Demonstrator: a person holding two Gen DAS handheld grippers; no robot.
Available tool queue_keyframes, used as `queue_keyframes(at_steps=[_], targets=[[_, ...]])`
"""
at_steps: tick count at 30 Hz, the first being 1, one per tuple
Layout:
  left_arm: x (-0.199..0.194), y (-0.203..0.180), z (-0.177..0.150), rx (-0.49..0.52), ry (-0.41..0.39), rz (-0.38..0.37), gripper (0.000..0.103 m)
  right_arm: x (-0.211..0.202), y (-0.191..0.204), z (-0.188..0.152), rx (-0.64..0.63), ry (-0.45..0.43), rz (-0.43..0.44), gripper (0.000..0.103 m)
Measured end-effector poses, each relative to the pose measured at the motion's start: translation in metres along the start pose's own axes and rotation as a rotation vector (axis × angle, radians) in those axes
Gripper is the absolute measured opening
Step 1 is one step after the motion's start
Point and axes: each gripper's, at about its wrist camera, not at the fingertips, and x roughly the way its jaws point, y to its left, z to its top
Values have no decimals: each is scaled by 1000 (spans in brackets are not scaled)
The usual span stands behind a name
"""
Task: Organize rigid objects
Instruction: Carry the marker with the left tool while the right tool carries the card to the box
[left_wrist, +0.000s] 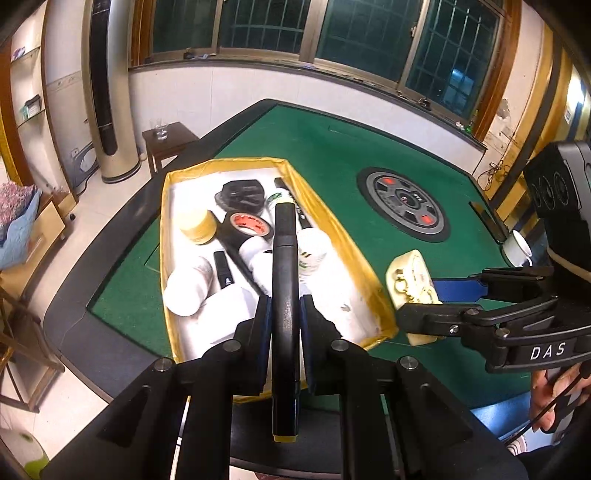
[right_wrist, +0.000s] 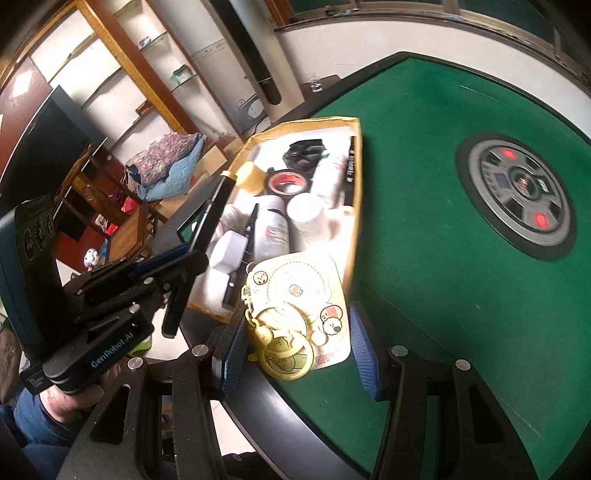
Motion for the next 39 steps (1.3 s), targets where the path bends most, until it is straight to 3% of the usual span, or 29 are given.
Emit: queue_keyframes(at_steps=[16,28,39], targets=[[33,26,10,-15,50,-16,13,51,9,23,16,90,-26,47],[58,29,25,18,82,-16,13,71,0,52,32,77,-100,47],[57,25,22,39,48,1,13,69,2,55,15,58,-146,48]])
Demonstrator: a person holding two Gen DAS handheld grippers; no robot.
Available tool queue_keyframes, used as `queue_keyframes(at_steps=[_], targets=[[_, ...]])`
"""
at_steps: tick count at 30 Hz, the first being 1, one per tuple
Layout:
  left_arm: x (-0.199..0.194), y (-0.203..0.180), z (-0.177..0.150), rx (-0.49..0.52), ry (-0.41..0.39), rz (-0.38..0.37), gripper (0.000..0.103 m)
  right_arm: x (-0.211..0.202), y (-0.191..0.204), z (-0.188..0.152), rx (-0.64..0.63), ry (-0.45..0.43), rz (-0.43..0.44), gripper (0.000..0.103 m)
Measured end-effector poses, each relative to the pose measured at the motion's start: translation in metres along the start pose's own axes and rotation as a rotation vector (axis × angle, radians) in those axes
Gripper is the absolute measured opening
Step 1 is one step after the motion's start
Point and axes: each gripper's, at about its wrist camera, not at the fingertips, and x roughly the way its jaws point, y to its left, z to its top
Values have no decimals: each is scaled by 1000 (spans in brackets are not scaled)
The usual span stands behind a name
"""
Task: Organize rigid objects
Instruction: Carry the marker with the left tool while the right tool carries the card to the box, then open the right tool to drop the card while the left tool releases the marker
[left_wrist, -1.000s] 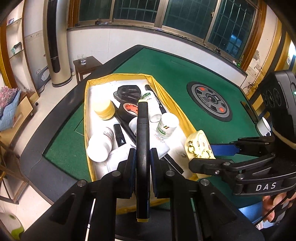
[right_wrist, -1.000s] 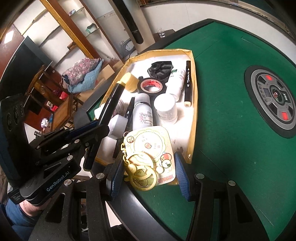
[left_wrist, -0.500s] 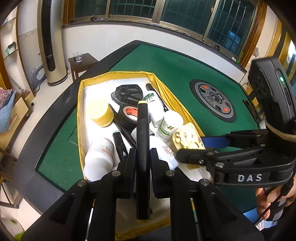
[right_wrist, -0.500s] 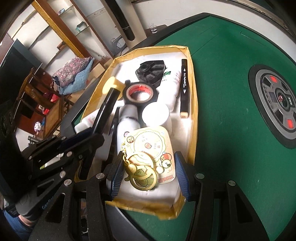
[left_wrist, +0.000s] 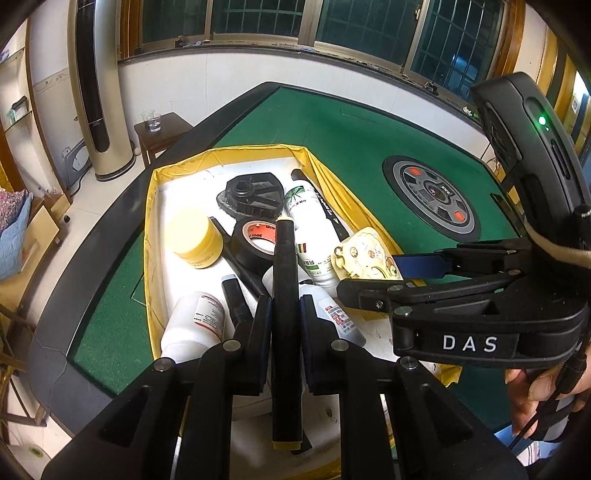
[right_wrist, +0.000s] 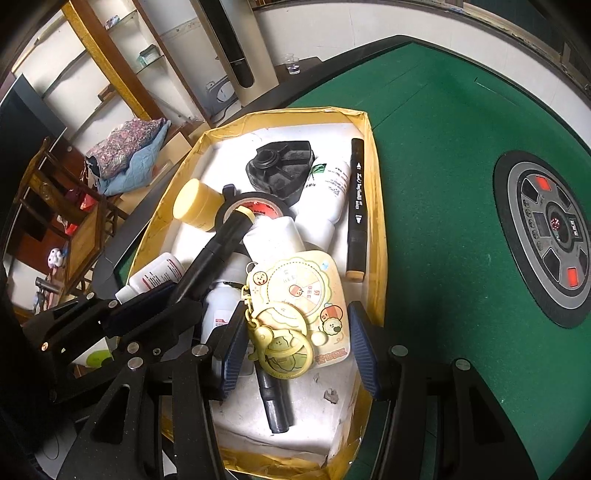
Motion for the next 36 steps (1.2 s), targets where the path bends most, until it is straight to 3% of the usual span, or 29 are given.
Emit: queue_keyframes(at_steps=[17,36], targets=[[-6,-3,-11,20,-36,19,13,-2,14,-13,-41,-3,-54,48],[-11,-5,-17,27,-50,23,13,-8,17,-25,-1,-5,-56,48]])
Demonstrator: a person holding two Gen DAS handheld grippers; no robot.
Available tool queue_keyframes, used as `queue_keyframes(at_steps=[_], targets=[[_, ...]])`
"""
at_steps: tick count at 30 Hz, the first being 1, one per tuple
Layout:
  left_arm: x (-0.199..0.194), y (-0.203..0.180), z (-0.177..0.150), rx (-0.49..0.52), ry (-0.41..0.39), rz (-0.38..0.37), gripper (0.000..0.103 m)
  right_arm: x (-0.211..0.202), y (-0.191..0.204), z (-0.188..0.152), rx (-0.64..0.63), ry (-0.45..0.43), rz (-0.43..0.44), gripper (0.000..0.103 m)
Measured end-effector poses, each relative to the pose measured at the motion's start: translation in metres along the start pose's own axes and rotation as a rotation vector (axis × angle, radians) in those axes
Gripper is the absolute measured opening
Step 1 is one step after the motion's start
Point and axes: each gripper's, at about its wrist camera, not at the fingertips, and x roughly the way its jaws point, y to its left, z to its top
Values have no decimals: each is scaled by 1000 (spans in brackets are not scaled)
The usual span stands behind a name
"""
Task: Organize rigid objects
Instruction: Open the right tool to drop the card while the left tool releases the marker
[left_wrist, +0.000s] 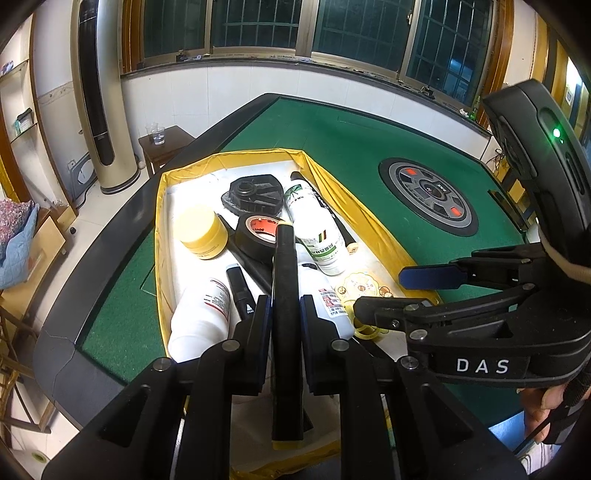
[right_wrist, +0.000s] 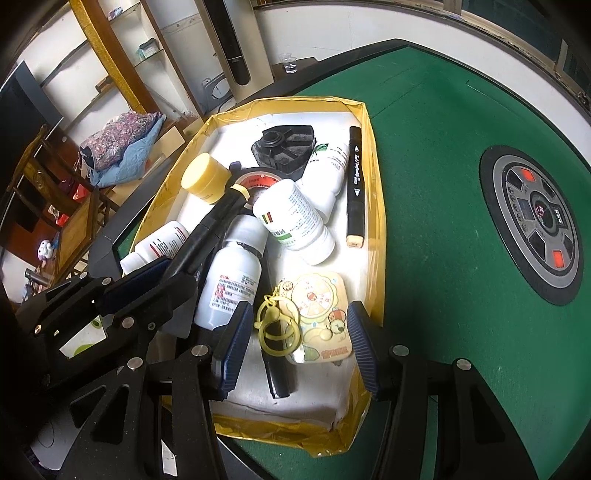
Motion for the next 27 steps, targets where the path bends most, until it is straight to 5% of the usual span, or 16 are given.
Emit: queue_keyframes(at_steps=[15,20,27], targets=[[0,-4,-1,-17,2,2,21,-13,-2,-14,31,-13,-2,48],[4,-3,-3,-49,23,10,46,-20,-4,-17,40,-21,-15,48],[3,-11,-8,-32,10,36,51,-22,-12,-25,69,-7,-12,48]])
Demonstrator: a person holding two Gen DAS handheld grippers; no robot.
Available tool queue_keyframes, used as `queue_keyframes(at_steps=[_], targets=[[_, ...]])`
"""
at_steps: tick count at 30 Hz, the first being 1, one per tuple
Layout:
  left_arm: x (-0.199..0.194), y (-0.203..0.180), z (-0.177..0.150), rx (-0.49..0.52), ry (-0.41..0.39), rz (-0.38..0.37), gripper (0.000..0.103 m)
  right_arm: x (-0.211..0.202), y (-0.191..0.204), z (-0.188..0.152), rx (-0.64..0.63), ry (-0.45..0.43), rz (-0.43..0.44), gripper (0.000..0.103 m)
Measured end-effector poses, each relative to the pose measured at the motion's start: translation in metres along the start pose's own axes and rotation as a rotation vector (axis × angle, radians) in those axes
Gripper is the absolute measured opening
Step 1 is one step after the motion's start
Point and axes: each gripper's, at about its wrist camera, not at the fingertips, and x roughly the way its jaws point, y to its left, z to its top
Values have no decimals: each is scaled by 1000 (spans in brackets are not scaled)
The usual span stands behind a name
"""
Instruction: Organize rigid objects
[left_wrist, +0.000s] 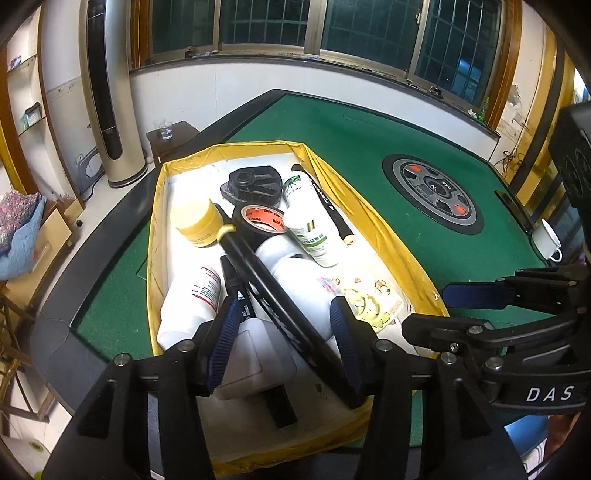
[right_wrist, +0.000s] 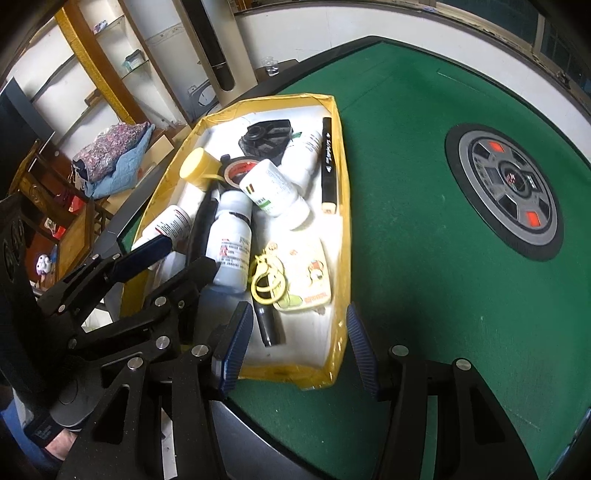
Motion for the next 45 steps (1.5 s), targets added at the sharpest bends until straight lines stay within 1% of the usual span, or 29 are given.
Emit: queue_keyframes(at_steps=[3,6,11,13,17,19,21,23,28,34,40,45], targets=[[-1,-1,0,-13,9,12,51,0,-2,-1,-6,6,15,48],[-1,-5,0,-15,13,43,52,0,-3,0,-29,5,28,48],[-4,-15,-4,-16,9,93,61,-2,-9,-6,-56,12,52,49],[-4,-20,-6,-19,5,114,62,-2,-13,-11,-60,19,66,50],[-5,-26,-7,-49,7,131,67,-10,-22,-18,-87,7,71,50],[-6,-30,-7,-71,6,136,68,-15,-28,-22,-88,-8,75,50],[-5,-32,-8,-92,15,154,68,-20,-34,-26,-93,-26,72,56],[-6,-36,-10,-111,17,175,68,-24,-40,-29,-96,-40,70,57],[-11,-41,-16,-134,24,179,68,-30,-49,-36,-86,-51,92,57],[-14,-39,-28,-184,65,177,68,-30,-50,-37,-64,-40,172,58],[-26,-41,-36,-154,60,182,68,-24,-38,-34,-85,-23,213,58],[-38,-41,-42,-150,56,177,68,-19,-29,-34,-98,-5,231,58]])
